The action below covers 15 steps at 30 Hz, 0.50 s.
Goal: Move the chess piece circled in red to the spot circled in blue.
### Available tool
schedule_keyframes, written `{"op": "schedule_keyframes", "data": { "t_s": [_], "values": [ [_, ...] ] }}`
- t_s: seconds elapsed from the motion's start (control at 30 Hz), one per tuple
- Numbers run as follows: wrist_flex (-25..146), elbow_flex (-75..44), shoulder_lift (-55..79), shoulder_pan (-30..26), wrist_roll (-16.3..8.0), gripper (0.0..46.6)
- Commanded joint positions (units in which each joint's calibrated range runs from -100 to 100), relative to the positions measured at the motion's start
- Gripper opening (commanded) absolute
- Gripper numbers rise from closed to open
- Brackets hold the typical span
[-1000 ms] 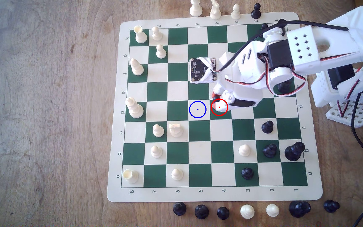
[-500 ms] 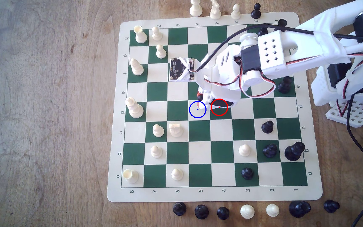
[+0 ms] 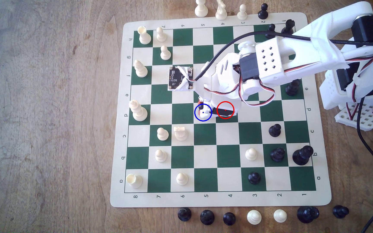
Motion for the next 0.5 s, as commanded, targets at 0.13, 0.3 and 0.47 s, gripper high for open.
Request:
{"op": "schedule_keyframes", "data": {
  "t_s": [0.13, 0.3, 0.47],
  "values": [
    [-1.33, -4.36, 0.14, -0.21, -0.15, 0.3],
    [-1.58, -4.36, 1.08, -0.29, 0.05, 0.3],
    [0.47, -4.27, 1.5, -0.84, 0.88, 8.0]
  ]
}}
